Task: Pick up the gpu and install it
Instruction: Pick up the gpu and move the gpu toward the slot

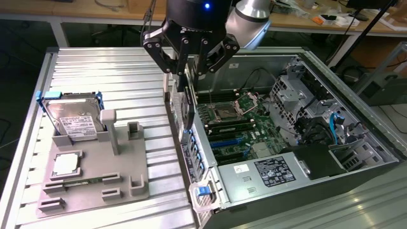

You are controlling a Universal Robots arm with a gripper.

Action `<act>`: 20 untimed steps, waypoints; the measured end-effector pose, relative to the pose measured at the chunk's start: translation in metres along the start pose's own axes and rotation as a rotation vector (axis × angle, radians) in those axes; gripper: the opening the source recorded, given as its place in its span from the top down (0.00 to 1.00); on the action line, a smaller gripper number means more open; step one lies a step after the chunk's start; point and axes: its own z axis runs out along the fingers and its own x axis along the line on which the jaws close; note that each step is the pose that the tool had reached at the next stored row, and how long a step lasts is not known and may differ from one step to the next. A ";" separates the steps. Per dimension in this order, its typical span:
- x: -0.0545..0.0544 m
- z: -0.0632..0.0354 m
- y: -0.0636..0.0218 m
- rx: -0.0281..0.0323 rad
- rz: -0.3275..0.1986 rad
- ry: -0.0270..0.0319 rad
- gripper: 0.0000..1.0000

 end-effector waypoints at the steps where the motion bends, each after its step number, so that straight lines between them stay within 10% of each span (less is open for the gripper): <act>1: -0.001 0.0001 0.0000 0.0000 0.000 0.0000 0.73; 20: -0.019 0.0005 0.0015 0.0000 0.000 0.0000 0.73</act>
